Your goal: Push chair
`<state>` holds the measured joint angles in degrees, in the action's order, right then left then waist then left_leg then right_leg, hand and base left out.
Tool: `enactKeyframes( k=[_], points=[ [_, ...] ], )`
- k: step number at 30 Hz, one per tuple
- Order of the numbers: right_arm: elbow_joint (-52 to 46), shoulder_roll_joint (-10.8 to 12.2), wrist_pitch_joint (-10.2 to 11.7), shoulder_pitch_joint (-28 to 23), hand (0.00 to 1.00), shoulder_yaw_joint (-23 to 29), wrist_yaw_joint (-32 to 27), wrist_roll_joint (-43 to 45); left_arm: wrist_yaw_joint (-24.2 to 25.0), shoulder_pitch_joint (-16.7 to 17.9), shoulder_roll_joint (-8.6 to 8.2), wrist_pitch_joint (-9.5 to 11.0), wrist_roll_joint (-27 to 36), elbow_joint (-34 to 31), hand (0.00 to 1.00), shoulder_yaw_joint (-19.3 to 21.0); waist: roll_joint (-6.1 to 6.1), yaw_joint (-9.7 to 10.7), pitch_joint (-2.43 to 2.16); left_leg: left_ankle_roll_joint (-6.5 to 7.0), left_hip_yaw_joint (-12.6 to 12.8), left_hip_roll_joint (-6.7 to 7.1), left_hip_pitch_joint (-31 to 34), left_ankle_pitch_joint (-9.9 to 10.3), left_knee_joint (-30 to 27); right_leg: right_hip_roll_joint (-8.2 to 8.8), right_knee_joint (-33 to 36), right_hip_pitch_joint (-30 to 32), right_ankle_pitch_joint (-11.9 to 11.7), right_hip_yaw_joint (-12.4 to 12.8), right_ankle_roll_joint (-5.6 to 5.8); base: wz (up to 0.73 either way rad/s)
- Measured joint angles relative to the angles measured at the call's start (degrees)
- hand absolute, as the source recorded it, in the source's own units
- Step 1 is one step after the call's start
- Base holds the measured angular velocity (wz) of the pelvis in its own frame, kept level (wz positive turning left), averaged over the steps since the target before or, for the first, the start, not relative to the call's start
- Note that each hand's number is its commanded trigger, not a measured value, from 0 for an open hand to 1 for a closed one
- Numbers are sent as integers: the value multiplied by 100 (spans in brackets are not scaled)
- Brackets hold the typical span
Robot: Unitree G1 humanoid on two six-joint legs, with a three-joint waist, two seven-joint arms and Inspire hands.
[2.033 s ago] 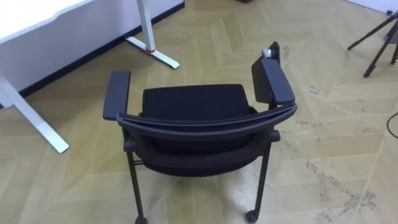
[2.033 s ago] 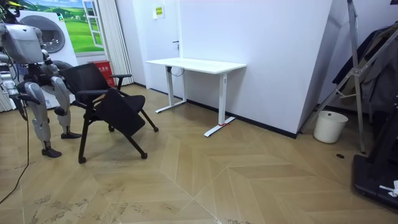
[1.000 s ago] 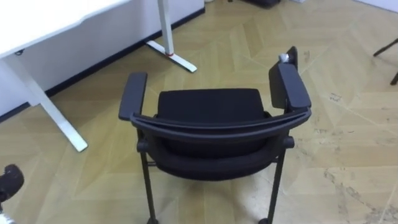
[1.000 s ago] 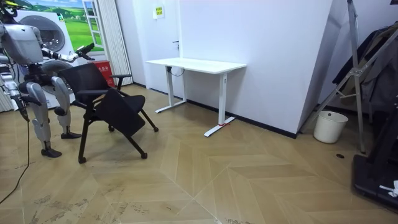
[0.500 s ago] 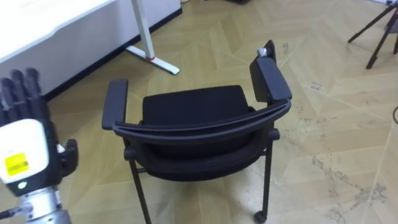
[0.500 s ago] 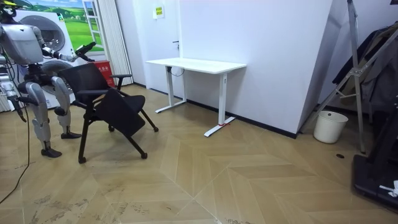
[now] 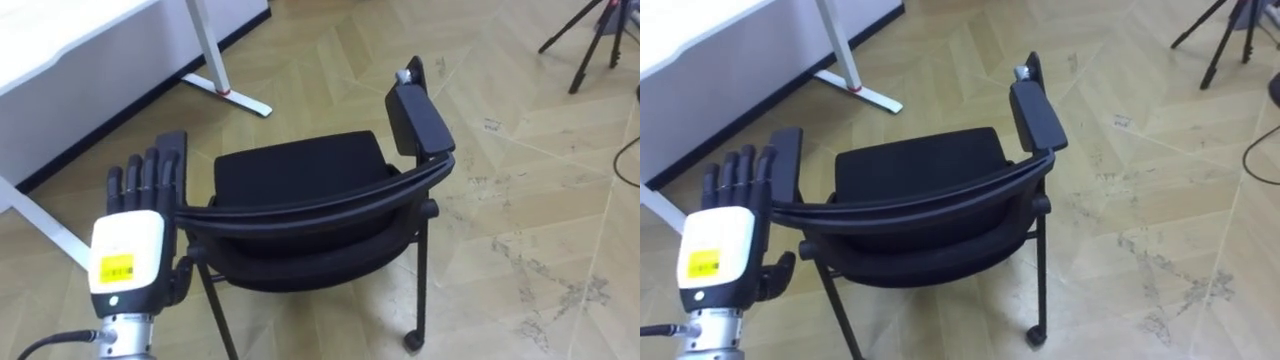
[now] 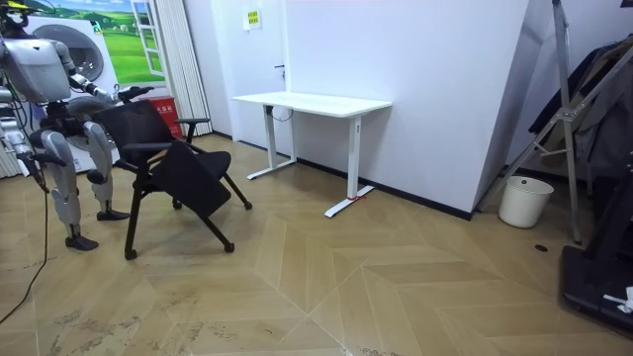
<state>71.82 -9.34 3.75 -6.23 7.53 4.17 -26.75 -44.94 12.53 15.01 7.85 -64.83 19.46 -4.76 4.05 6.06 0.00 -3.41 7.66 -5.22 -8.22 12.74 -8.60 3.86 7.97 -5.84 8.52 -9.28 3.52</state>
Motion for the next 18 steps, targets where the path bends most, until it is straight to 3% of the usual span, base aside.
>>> enactKeyframes(
  k=[18],
  points=[
    [4,-1,10,12,0,-2,71,2,65,-6,4,22,-102,0,0,-11,10,-1,7,0,22,0,-15,0,0,0,5,-1,-1,57,1,0]
  ],
)
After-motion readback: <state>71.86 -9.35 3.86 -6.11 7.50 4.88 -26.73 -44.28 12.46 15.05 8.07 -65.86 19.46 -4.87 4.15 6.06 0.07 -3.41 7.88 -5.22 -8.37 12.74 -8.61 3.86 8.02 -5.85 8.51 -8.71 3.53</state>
